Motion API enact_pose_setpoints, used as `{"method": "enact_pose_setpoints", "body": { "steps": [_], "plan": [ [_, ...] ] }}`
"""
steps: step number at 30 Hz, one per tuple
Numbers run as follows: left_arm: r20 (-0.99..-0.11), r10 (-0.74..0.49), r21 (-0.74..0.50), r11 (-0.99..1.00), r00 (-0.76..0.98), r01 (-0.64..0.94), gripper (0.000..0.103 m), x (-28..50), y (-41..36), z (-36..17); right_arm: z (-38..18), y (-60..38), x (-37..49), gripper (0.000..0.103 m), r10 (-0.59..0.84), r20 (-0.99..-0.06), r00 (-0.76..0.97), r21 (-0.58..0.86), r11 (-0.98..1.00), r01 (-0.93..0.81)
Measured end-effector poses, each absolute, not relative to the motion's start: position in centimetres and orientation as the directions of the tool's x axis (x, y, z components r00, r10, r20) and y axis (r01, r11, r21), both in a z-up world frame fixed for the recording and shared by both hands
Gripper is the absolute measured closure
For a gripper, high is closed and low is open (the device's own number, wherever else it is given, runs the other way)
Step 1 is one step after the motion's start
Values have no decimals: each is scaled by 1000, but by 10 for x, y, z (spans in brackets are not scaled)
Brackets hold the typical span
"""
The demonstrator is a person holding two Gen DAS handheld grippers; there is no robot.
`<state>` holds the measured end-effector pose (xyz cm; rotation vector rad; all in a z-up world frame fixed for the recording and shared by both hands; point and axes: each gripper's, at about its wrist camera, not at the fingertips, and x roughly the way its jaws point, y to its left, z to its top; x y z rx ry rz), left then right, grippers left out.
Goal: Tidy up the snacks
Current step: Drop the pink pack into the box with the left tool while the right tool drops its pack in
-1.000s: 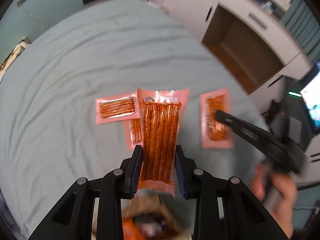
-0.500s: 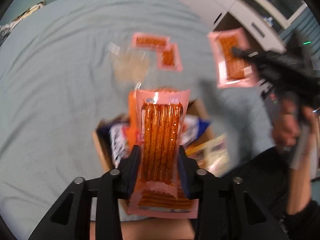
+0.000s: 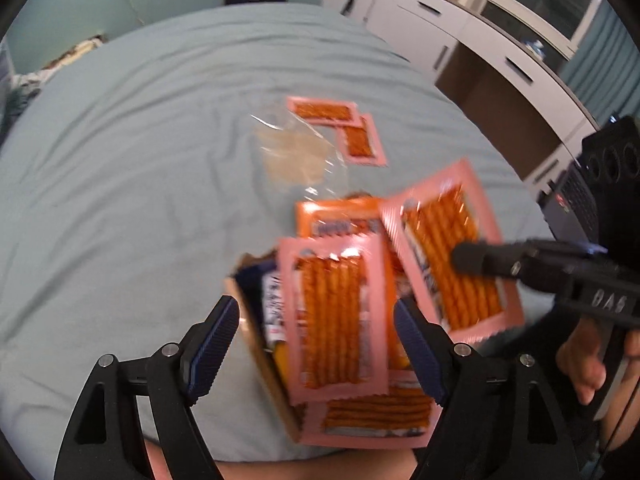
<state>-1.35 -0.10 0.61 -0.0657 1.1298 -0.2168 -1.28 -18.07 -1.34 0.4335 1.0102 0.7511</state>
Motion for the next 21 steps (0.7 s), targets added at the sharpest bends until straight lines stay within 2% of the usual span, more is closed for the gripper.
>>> {"method": "enact_pose_setpoints", "body": {
  "steps": [5, 7, 9, 11, 12, 13, 17, 21],
  "plan": [
    [-868, -91, -55, 995, 487, 89, 22, -13, 12, 15, -24, -166, 3, 97, 676, -673, 299, 575, 733, -364],
    [-862, -70, -38, 997, 501, 73, 22, -10, 12, 18, -21, -163, 3, 83, 602, -722, 340, 491, 793, -361],
    [-858, -56, -24, 997, 510, 69, 22, -12, 13, 18, -19, -165, 3, 77, 531, -756, 383, 412, 840, -353],
    [-854, -35, 2, 998, 520, 70, 22, -14, 11, 20, -16, -172, 3, 56, 518, -749, 413, 391, 849, -355],
    [-852, -25, 15, 997, 522, 71, 22, -13, 8, 20, -15, -176, 4, 37, 525, -743, 415, 399, 845, -355],
    [-852, -11, 31, 997, 523, 71, 22, -13, 7, 19, -14, -178, 3, 30, 527, -741, 416, 402, 845, -353],
    [-858, 30, 71, 996, 513, 61, 22, -12, 7, 18, -5, -195, 9, 30, 503, -726, 469, 407, 864, -298],
    [-854, 47, 79, 996, 518, 39, 22, -11, 9, 17, 6, -209, 20, 30, 380, -751, 540, 286, 924, -252]
  ]
}}
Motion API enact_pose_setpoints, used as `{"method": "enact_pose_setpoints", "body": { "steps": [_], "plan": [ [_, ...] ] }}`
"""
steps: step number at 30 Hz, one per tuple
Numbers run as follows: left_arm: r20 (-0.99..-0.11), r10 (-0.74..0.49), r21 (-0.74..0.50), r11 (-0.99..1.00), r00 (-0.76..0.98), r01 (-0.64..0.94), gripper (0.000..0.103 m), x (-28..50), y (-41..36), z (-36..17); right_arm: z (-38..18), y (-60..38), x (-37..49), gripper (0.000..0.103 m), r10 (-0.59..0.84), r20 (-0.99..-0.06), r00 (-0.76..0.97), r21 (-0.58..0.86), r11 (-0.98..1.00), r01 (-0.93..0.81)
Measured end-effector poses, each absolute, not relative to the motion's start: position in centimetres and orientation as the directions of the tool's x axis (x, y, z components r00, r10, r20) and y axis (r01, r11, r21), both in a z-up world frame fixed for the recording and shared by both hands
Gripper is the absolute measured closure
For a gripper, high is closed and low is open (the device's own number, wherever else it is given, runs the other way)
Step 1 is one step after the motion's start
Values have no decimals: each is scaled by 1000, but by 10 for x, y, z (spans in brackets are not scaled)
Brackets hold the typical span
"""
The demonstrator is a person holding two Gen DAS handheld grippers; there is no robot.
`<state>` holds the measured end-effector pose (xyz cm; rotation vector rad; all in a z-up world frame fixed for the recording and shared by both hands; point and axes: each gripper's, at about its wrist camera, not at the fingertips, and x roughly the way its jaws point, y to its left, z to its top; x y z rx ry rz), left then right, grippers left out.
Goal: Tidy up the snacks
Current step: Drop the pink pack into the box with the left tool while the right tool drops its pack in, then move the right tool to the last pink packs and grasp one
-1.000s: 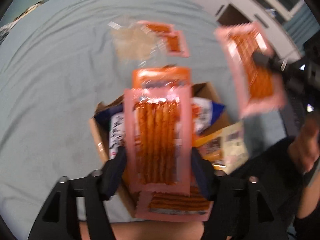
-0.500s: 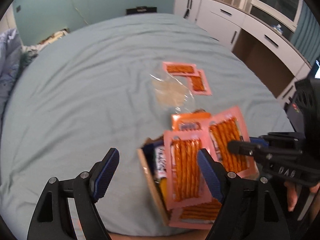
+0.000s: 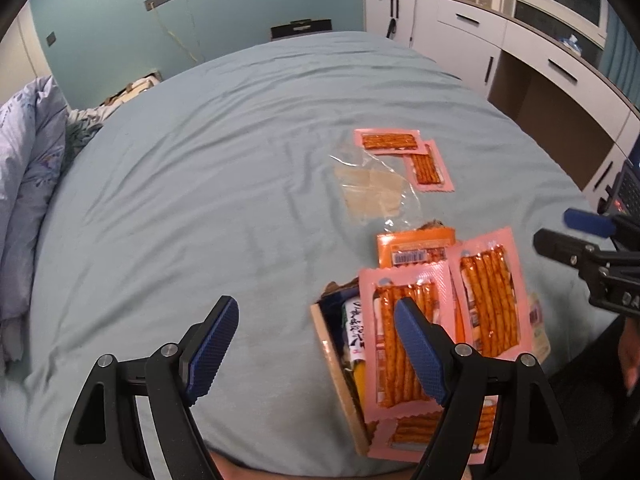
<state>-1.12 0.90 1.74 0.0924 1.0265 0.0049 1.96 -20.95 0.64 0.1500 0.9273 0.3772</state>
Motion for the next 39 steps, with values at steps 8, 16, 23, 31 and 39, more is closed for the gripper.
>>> {"method": "enact_pose_setpoints", "body": {
  "steps": [8, 16, 23, 31, 39],
  "plan": [
    [-856, 51, 49, 999, 515, -18, 22, -4, 23, 19, 2, -223, 65, 30, 267, -811, 520, 203, 963, -178],
    [-853, 75, 71, 997, 516, -29, 22, 0, 22, 22, 0, -213, 72, 30, 313, -842, 440, 269, 950, -162],
    [-857, 52, 45, 999, 513, -25, 20, 1, 24, 24, 2, -202, 98, 30, 252, -873, 417, 188, 964, -187],
    [-864, 38, 29, 999, 501, -25, 20, 8, 28, 21, -29, -182, 181, 30, 193, -918, 346, 154, 978, -137],
    [-881, 22, 20, 1000, 473, -8, 20, 17, 25, 12, -66, -168, 232, 30, 250, -924, 290, 227, 967, -111]
  ]
}}
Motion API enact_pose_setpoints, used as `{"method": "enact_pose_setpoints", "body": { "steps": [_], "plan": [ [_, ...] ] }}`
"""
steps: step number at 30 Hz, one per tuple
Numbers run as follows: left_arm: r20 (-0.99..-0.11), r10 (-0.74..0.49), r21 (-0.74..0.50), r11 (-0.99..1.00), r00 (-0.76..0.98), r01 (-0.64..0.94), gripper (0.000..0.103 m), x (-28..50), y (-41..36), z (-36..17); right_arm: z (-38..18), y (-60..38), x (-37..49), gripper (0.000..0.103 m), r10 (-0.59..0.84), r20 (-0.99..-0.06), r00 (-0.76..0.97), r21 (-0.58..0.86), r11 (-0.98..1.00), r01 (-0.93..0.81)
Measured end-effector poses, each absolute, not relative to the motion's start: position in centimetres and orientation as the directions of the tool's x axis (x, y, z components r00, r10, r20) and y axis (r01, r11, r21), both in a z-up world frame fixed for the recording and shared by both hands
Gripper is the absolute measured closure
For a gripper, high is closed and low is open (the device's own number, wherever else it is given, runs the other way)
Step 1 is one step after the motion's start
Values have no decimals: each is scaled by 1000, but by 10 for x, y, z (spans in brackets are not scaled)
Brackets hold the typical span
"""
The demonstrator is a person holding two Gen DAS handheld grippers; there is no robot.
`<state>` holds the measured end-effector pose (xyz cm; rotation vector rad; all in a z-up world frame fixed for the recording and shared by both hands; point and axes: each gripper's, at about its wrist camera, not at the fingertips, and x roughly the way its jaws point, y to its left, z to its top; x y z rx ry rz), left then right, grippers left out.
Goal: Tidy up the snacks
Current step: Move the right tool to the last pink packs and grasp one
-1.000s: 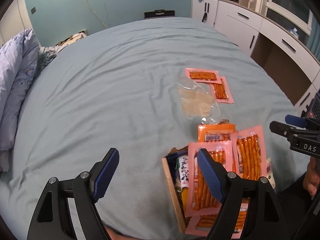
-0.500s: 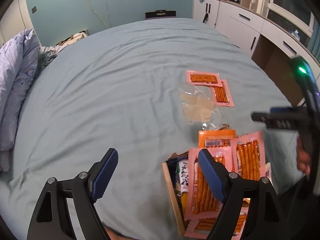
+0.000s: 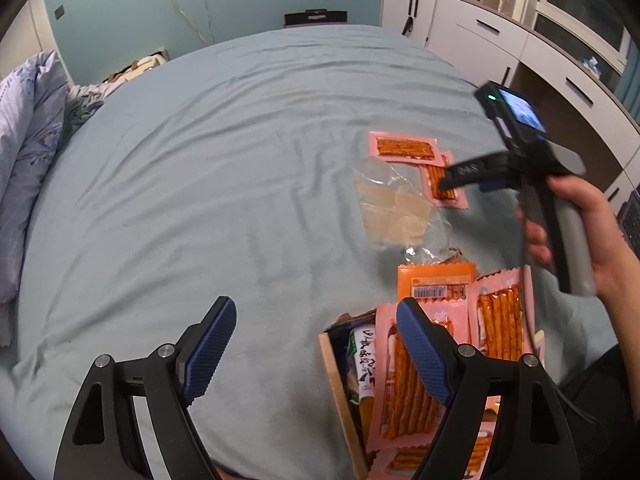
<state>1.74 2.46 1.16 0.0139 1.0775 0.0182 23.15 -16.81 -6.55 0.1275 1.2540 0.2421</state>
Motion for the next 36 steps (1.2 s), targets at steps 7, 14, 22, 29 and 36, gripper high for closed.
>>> {"method": "enact_pose_setpoints", "body": {
  "steps": [7, 14, 22, 29, 36],
  "plan": [
    [-880, 41, 30, 999, 474, -31, 20, 25, 27, 7, -90, -141, 272, 19, 215, -927, 309, 174, 973, -155],
    [-878, 74, 38, 996, 473, -85, 20, 31, 36, 2, -102, -122, 279, 19, 166, -933, 320, 98, 971, -217],
    [-837, 161, 105, 985, 523, -136, 20, 24, 40, 9, -102, -138, 258, 68, 205, -911, 358, 131, 967, -220],
    [-799, 205, 120, 976, 566, -184, 20, 11, 47, 21, -107, -187, 229, 77, 251, -915, 316, 229, 968, -104],
    [-794, 164, 98, 985, 586, -143, 20, 9, 35, 36, -80, -247, 192, 100, 434, -832, 346, 466, 885, 12]
  ]
}}
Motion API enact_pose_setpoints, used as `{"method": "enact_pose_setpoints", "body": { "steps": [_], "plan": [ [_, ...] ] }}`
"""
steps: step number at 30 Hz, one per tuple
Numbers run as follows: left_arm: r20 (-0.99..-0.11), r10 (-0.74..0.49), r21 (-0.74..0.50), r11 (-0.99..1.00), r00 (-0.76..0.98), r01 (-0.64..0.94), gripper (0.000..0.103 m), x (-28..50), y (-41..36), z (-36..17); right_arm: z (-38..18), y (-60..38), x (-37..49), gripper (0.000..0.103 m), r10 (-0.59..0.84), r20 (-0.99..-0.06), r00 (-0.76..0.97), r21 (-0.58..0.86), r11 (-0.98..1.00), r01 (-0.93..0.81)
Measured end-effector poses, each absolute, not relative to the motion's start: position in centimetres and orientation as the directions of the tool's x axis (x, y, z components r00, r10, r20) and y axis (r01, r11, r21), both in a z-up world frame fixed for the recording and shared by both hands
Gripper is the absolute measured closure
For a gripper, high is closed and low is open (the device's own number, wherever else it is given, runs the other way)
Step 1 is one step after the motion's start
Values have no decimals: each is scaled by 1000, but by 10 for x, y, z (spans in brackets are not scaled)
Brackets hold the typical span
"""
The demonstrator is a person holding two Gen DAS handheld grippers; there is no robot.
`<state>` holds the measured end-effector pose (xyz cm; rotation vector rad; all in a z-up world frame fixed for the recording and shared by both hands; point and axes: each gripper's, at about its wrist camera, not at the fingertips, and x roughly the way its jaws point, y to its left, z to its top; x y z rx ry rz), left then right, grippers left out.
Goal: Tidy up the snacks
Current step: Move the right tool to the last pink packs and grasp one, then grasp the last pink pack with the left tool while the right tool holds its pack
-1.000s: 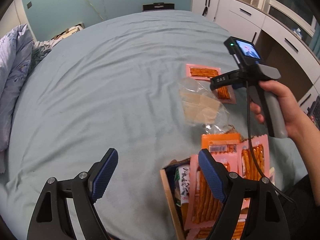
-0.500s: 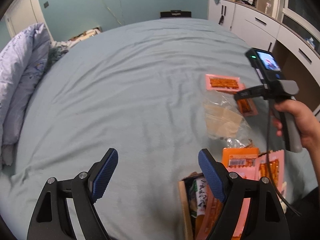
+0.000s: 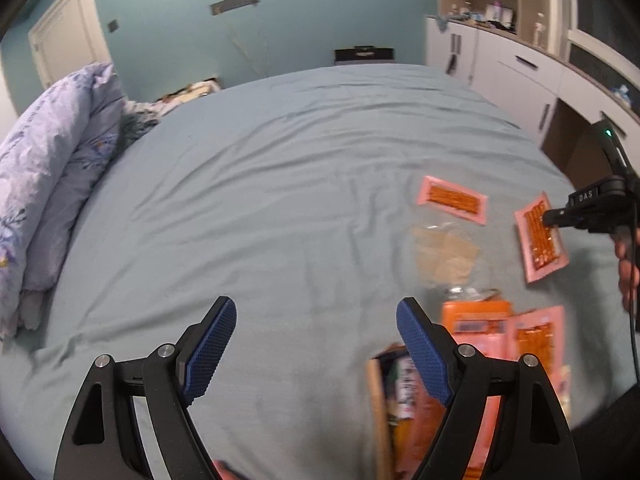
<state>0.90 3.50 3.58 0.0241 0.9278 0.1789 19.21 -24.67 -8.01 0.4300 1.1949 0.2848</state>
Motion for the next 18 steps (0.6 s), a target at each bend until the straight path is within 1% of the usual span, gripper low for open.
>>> {"method": "enact_pose_setpoints", "body": {
  "steps": [3, 4, 5, 6, 9, 11, 12, 13, 15, 18],
  "plan": [
    [-796, 79, 42, 996, 600, -76, 19, 24, 16, 53, -72, -256, 173, 100, 499, -784, 369, 543, 840, 17],
    [-797, 61, 32, 998, 601, -58, 15, 31, 9, 57, -68, -260, 162, 100, 510, -767, 389, 561, 828, 19],
    [-803, 34, 20, 999, 595, -29, 5, 43, -2, 62, -64, -264, 157, 100, 517, -756, 401, 571, 821, 18],
    [-815, 11, 13, 1000, 579, 0, 0, 59, -16, 66, -61, -268, 152, 100, 528, -741, 416, 587, 809, 18],
    [-855, -61, -36, 998, 515, 58, 0, 108, -49, 65, -48, -277, 144, 100, 520, -717, 464, 593, 805, 15],
    [-887, -144, -128, 990, 438, 66, 0, 149, -67, 54, -53, -279, 145, 100, 503, -715, 486, 585, 811, 22],
    [-899, -160, -151, 987, 408, 56, 0, 166, -73, 48, -54, -280, 146, 100, 492, -720, 490, 578, 816, 29],
    [-916, -170, -166, 985, 363, 45, 0, 192, -80, 37, -59, -279, 149, 100, 480, -727, 490, 569, 821, 40],
    [-941, -157, -152, 988, 300, 40, 0, 224, -90, 17, -70, -284, 155, 100, 483, -735, 476, 576, 815, 62],
    [-978, -71, -62, 997, 194, 52, 0, 268, -102, -27, -79, -287, 166, 100, 504, -732, 459, 603, 792, 91]
  ]
}}
